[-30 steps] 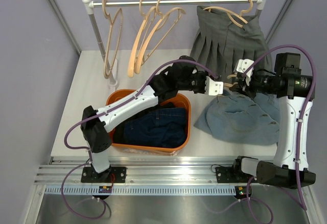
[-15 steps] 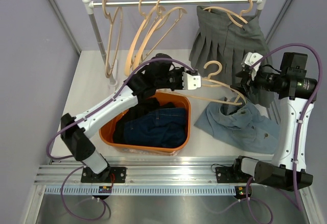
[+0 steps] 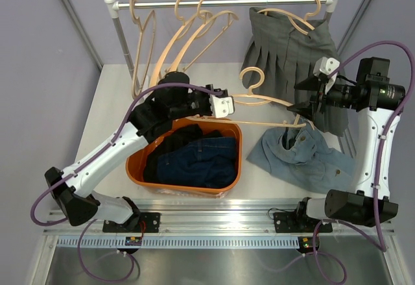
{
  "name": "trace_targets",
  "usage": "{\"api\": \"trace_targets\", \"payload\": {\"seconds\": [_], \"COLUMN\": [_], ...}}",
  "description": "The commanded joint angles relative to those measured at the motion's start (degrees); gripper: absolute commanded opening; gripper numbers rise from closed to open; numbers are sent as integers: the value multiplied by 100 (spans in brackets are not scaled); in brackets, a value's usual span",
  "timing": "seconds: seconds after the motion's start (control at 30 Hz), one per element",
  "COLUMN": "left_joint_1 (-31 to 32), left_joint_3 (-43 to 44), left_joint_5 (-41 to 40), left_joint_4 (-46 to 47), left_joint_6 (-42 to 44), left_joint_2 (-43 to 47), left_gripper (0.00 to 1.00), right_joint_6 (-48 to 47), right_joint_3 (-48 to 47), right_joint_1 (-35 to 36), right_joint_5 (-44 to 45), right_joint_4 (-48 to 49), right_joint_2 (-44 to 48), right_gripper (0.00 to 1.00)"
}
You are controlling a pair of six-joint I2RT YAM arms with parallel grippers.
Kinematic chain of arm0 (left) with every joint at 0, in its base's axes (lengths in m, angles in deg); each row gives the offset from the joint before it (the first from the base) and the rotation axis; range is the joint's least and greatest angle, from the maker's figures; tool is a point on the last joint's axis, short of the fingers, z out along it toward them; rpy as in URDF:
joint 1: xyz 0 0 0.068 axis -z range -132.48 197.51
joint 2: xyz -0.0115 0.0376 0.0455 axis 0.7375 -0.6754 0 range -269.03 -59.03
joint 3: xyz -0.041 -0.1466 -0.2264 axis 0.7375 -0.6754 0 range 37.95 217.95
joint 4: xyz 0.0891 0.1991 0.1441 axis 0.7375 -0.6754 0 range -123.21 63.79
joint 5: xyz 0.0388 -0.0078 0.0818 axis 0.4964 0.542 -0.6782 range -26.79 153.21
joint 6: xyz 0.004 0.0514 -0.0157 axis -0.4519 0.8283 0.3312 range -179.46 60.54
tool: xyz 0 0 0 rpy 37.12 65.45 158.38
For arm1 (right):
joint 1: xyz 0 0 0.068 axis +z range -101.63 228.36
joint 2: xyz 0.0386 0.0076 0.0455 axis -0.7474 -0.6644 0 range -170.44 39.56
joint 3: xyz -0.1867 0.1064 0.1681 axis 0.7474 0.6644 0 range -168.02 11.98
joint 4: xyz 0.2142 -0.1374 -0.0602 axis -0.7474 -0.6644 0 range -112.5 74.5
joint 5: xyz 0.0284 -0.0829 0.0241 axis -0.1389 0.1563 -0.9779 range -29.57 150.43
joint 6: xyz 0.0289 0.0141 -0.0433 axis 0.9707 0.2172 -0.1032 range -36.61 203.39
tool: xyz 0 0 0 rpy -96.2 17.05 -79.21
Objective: Remove the skirt from the hanger
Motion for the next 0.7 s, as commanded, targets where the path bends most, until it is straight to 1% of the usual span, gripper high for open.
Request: {"api": "trace_targets", "payload": {"seconds": [0.0,0.03,0.17,0.23,0.37,0.47,0.6,0.63,0.67], "left_joint_1": [-23,-32,-23,-23,-23,-32,-32,-32,-23], "left_joint_3": [-119,-137,-41,12,118,153,223,241,258], "left_joint_5": [125,125,143,134,125,160,160,160,169], "left_joint_4": [262,332,482,482,509,570,605,640,667], "left_joint_6": [70,70,79,132,211,228,264,272,272], "left_joint_2": [199,182,103,68,-3,-38,-117,-126,-135], "left_gripper": [0,0,0,0,0,0,0,0,0], "right_joint_6": [140,350,607,1000,1406,1477,1548,1556,1548], "right_joint_3": [-460,-425,-162,-74,-47,23,41,50,67], "right_joint_1": [229,553,1432,1627,1672,1672,1672,1681,1681], "right_joint_5": [-482,-299,141,168,440,555,573,608,608], "right_joint_4": [-1642,-1642,-1598,-1415,-1186,-1141,-1211,-1220,-1220], "right_joint_2": [-252,-270,-147,-129,-51,11,20,11,2], "right_gripper": [77,75,72,70,64,61,45,37,34]}}
